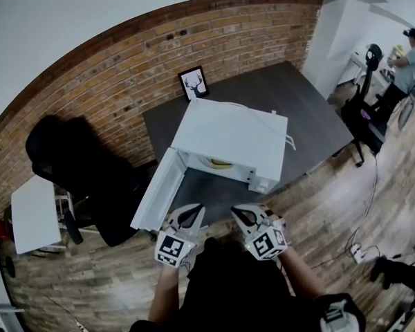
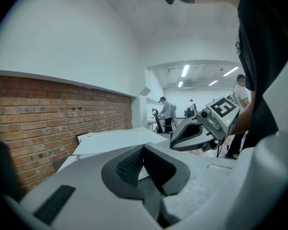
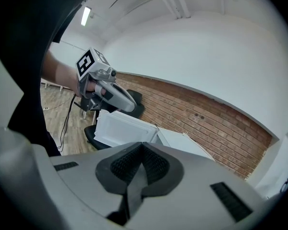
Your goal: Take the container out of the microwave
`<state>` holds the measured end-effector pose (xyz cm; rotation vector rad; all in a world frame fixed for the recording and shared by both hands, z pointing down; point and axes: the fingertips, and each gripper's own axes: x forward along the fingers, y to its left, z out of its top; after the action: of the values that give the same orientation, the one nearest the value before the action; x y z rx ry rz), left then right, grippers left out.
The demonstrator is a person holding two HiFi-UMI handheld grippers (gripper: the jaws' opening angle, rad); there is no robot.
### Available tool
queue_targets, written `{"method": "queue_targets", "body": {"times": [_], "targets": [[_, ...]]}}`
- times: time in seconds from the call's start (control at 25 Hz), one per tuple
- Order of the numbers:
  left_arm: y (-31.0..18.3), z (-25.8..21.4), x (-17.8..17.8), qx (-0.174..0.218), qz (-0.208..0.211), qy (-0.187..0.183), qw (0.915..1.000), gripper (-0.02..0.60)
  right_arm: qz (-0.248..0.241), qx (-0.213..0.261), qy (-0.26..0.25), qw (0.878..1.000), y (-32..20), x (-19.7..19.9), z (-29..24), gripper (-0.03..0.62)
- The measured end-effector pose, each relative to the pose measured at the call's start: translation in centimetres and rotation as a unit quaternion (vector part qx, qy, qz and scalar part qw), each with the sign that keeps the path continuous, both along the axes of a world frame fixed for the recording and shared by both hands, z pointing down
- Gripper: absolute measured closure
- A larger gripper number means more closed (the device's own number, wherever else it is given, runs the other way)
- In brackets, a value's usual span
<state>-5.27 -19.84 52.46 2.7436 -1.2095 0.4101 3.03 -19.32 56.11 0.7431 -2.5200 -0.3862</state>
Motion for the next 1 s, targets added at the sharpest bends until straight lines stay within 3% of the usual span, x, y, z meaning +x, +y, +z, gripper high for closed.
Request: {"method": "queue_targets", "body": {"times": [0.52, 0.84, 1.0], "targets": [[-4.1, -0.7, -2.6, 0.016, 0.074, 0.011, 0.9971, 0.578, 0.06, 0.001, 0.014, 0.998, -4.7, -3.6, 1.4, 0.593], [-3.1, 0.7, -4.5, 0.01, 0.098, 0.028, 0.9948, 0.578, 0.07, 0.019, 0.057, 0.996, -5.3, -5.7, 3.1, 0.593], [-2.8, 0.6, -5.8, 0.008, 0.09, 0.04, 0.9951, 0.578, 0.069, 0.017, 0.076, 0.995, -5.8, -6.2, 4.1, 0.592]]}}
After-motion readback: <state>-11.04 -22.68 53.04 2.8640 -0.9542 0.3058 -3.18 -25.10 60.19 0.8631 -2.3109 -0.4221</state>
